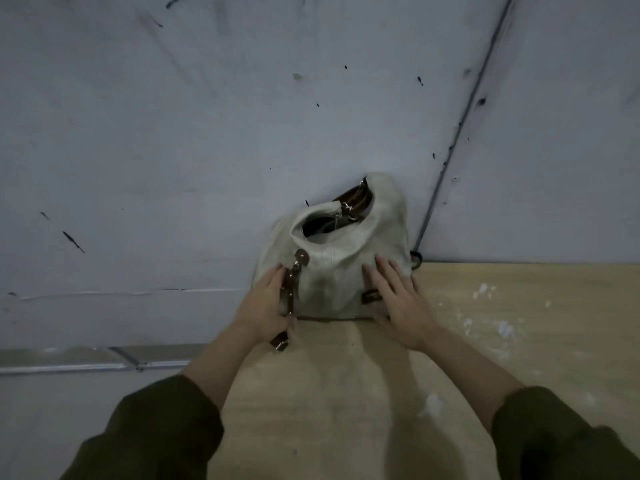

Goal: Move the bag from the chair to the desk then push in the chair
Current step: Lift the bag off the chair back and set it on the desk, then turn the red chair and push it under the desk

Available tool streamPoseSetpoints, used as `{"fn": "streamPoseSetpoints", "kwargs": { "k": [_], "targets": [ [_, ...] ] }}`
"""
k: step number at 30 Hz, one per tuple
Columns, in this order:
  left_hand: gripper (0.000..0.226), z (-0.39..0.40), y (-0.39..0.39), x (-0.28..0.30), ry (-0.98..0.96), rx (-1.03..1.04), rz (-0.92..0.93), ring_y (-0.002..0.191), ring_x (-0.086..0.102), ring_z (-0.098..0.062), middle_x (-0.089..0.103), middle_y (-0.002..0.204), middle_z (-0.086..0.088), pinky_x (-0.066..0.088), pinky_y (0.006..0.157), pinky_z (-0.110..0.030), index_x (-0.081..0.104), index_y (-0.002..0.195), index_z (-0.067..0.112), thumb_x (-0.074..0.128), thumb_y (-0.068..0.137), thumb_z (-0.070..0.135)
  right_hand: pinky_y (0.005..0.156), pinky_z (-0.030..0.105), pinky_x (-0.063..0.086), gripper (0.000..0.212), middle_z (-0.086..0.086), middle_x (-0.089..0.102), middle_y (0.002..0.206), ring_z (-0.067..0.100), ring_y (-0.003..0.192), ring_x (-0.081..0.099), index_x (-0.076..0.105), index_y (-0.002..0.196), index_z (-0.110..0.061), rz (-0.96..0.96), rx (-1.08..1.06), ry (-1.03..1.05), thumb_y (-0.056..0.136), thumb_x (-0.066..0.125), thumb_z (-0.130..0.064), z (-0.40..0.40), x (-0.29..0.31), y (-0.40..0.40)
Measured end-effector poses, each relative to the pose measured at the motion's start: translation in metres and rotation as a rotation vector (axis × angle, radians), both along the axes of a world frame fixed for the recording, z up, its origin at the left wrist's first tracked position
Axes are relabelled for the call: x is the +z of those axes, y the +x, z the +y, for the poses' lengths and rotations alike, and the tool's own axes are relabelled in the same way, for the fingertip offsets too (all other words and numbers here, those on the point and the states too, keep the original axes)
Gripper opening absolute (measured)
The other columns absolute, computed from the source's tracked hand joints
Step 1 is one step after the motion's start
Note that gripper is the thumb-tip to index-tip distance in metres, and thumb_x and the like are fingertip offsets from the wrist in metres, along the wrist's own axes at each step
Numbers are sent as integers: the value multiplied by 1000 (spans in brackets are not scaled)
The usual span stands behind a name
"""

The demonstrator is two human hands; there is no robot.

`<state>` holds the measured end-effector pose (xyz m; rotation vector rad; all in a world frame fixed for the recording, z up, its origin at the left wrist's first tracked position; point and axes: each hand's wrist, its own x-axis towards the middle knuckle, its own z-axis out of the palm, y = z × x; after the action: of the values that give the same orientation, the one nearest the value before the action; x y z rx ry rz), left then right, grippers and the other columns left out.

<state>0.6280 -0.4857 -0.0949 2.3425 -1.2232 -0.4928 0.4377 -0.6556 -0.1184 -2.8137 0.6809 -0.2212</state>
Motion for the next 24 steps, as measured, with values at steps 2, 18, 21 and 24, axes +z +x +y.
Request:
{"fn": "streamPoseSetpoints", "kwargs": {
  "k": [2,18,21,24],
  "targets": [
    [84,15,-10,8,-32,1,46,132,35,-31,37,143,-13,33,107,-36,31,136,7,75,64,9,113,50,20,76,11,13,154,27,141,11,11,142,-13,-39,-37,23,82,57,-13,11,14,-17],
    [59,190,-146,8,38,-392,46,134,33,-25,36,146,-11,26,107,-30,33,137,9,60,85,19,96,39,40,35,20,54,124,34,115,50,54,116,-3,-73,-388,135,80,55,-4,245,14,-185],
    [57,224,-174,0,41,-470,38,132,36,-26,38,144,-12,28,106,-31,35,136,9,59,85,19,98,40,39,34,16,53,127,32,118,47,52,119,-6,-64,-454,190,84,52,-6,301,8,-215],
    [55,255,-207,-7,45,-570,17,130,38,-27,41,142,-14,29,105,-31,37,134,8,59,85,19,98,43,41,34,15,51,129,31,118,47,50,120,-8,-63,-522,248,87,50,-8,352,3,-249]
  ]
}}
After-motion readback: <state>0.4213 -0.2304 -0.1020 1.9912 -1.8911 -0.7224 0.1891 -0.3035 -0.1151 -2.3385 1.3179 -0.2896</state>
